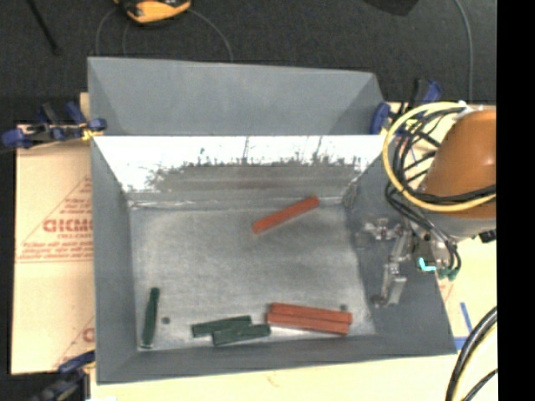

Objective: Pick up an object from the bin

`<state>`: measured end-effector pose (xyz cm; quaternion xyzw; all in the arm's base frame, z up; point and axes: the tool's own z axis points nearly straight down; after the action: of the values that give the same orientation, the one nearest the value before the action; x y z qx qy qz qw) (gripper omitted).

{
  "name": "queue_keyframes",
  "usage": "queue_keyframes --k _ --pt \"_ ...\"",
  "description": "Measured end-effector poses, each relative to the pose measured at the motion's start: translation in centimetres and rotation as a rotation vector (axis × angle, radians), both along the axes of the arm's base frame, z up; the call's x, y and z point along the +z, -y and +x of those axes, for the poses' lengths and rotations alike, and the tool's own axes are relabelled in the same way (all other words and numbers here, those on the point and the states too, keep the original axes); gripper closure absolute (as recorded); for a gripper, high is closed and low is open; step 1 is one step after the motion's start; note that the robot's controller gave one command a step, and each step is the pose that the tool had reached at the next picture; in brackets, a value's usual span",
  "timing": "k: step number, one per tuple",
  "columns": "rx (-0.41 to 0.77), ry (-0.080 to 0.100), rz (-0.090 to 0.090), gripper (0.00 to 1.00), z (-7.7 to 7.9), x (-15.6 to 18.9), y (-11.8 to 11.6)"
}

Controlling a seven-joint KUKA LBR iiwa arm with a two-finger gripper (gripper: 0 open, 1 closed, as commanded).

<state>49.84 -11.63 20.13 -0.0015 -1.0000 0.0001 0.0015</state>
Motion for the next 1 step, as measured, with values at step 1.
queue_keyframes --k 1 --pt "0.003 0.007 -0.001 0.00 0.17 0.32 -0.04"
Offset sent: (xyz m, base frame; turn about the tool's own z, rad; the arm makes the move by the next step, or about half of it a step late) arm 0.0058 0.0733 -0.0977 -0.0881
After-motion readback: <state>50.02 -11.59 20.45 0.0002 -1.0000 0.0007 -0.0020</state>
